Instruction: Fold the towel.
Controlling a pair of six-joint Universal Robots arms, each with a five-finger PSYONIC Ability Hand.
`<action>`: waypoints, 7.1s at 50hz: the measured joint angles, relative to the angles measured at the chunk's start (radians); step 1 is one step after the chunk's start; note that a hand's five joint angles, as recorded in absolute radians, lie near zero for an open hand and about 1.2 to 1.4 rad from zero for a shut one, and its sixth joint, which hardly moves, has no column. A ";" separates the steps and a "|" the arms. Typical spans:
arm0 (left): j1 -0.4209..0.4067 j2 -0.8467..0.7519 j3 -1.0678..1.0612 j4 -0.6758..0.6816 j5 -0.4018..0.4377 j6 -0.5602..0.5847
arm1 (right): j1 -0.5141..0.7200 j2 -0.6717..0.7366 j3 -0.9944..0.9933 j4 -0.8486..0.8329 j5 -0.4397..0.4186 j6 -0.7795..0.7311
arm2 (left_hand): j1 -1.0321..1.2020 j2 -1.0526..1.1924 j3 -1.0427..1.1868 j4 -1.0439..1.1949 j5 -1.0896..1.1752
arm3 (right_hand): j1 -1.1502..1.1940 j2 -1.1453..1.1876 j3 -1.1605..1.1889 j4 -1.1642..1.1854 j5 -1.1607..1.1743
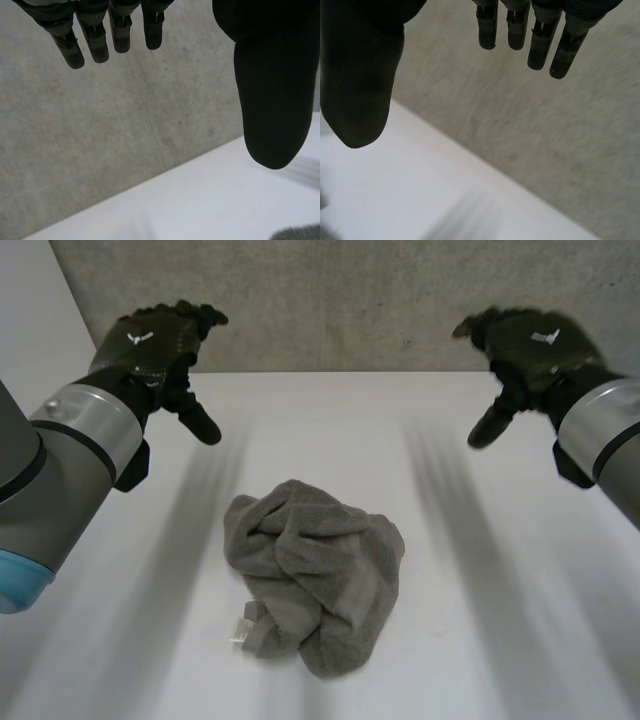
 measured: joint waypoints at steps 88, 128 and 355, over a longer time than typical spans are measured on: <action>-0.096 0.446 -0.531 0.388 -0.001 0.313 | 0.092 0.444 -0.249 -0.056 -0.382 0.058 | 0.976 1.030 1.028 1.037 0.960 | 0.134 0.127 0.115 0.098 0.077; -0.069 0.229 -0.300 0.570 0.033 0.295 | 0.015 0.343 -0.360 -0.403 -0.237 0.387 | 0.976 1.030 1.029 1.037 0.960 | 1.097 1.078 1.095 1.075 1.091; -0.019 -0.273 -0.336 0.501 -0.009 0.429 | -0.325 0.395 0.189 -0.100 -0.382 0.228 | 0.982 1.029 1.030 1.037 0.955 | 1.103 1.082 1.084 1.080 1.100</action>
